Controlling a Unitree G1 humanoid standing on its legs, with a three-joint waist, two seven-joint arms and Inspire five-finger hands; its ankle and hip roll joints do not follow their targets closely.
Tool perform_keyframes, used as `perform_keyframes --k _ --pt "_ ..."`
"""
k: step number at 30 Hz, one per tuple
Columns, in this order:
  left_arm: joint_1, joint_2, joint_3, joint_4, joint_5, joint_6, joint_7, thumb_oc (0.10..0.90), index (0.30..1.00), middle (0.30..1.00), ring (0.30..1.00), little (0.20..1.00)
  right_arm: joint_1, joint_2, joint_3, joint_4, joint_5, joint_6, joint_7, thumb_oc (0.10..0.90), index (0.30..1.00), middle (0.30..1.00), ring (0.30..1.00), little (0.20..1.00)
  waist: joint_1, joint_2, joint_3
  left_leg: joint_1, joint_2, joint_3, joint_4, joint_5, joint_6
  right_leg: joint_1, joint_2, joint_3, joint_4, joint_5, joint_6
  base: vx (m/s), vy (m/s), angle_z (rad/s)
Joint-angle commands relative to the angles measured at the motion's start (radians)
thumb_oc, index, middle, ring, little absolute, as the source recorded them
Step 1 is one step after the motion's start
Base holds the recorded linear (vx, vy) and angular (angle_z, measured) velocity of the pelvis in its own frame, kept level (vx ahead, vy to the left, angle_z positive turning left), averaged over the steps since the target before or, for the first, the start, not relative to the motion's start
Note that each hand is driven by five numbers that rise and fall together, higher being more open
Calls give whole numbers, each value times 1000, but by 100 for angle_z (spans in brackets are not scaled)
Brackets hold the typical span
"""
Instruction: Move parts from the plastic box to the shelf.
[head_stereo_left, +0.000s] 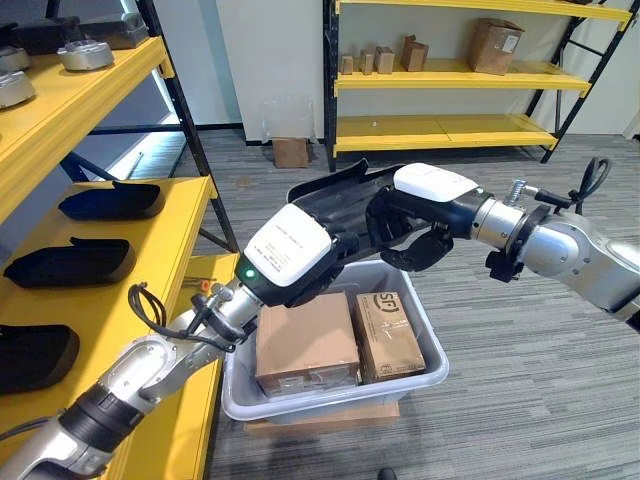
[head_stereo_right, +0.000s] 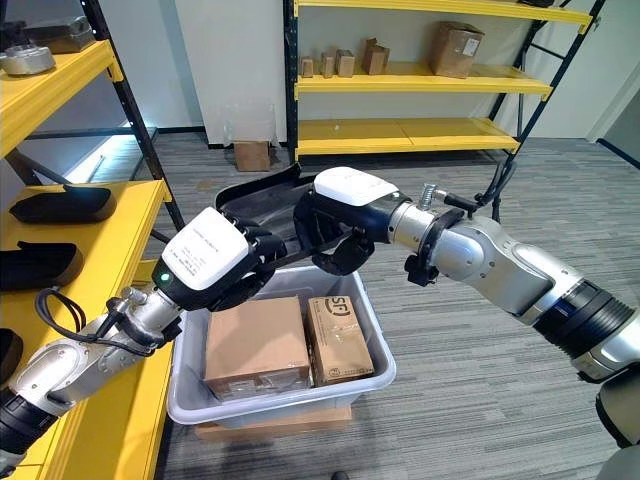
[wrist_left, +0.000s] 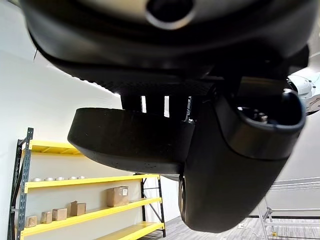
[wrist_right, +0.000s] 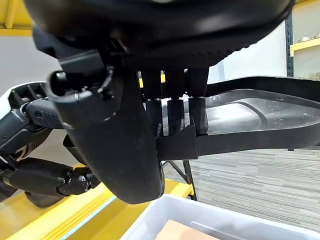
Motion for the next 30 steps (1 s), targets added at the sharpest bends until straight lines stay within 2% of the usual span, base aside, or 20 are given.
perform_keyframes --k 1,2,3,4,12,13,15,17,18,21,30 --pt "-46 39 -55 53 2 -2 4 400 300 300 300 300 -208 39 -274 -10 142 -57 -220 549 509 509 509 509 4 -36 -55 84 65 20 -7 -65 -40 82 -39 -31 9 -91 61 0 0 0" --pt "-40 37 -47 53 -1 -2 5 400 300 300 300 300 -196 38 -282 -15 147 -57 -218 641 638 638 638 638 4 -34 -54 85 65 20 -7 -66 -39 81 -39 -31 8 -91 61 0 0 0" --pt "-35 37 -41 52 -4 -1 4 400 300 300 300 300 -183 37 -291 -24 148 -56 -215 859 942 942 942 942 3 -34 -55 85 64 20 -7 -66 -39 81 -39 -32 9 -91 61 0 0 0" --pt "-28 36 -32 49 -6 -1 3 400 300 300 300 300 -167 34 -301 -36 156 -56 -207 900 1000 1000 1000 1000 3 -33 -55 86 64 21 -7 -66 -39 81 -40 -32 9 -91 61 0 0 0" --pt "46 32 43 30 -13 2 2 400 300 300 300 300 38 29 -457 -131 192 -70 -183 900 1000 1000 1000 1000 -3 -22 -51 86 62 22 -7 -67 -37 79 -42 -30 8 -88 62 0 0 0" --pt "77 27 76 26 -14 4 5 400 300 300 300 300 131 38 -528 -168 201 -78 -181 900 1000 1000 1000 1000 -7 -16 -49 85 62 23 -7 -67 -36 77 -43 -30 8 -88 63 0 0 0" --pt "90 28 87 23 -16 4 6 400 300 300 300 300 195 46 -580 -191 201 -81 -181 900 1000 1000 1000 1000 -7 -17 -50 84 61 23 -7 -67 -36 75 -44 -29 8 -87 63 0 0 0" --pt "134 14 139 19 -21 3 7 400 300 300 300 300 379 103 -707 -251 234 -95 -159 900 1000 1000 1000 1000 -17 -5 -45 82 61 27 -7 -69 -34 70 -46 -27 8 -87 64 -5 -3 -2" --pt "134 19 135 16 -21 3 6 400 300 300 300 300 400 105 -725 -262 235 -92 -155 900 1000 1000 1000 1000 -14 -9 -47 81 61 26 -7 -69 -34 70 -46 -28 8 -87 64 -4 -7 -5" --pt "170 2 173 20 -30 6 2 400 300 300 300 300 533 154 -810 -295 255 -100 -138 900 1000 1000 1000 1000 -20 -1 -43 79 59 28 -7 -69 -32 66 -46 -26 8 -87 65 -2 -7 -8" --pt "271 -19 276 9 -48 3 -7 400 300 300 300 300 774 253 -959 -340 235 -97 -112 900 1000 1000 1000 1000 -25 8 -41 75 57 31 -7 -71 -30 57 -49 -21 8 -86 66 -1 -2 -2"
